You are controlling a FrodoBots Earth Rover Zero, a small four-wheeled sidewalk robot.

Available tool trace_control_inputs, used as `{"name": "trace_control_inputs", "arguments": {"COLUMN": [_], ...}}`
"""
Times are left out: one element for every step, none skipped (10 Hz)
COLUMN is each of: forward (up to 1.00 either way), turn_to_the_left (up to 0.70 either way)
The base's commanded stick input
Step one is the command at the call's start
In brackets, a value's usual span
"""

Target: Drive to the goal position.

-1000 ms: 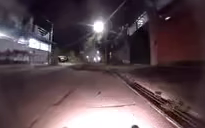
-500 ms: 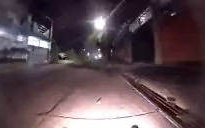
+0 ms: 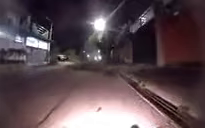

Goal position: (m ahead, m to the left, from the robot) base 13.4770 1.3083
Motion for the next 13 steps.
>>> {"name": "trace_control_inputs", "arguments": {"forward": [0.7,0.7,0.7,0.7,0.7,0.7,0.7,0.7,0.7,0.7,0.7,0.7,0.7], "turn_to_the_left": [0.0,0.0,0.0,0.0,0.0,0.0,0.0,0.0,0.0,0.0,0.0,0.0,0.0]}}
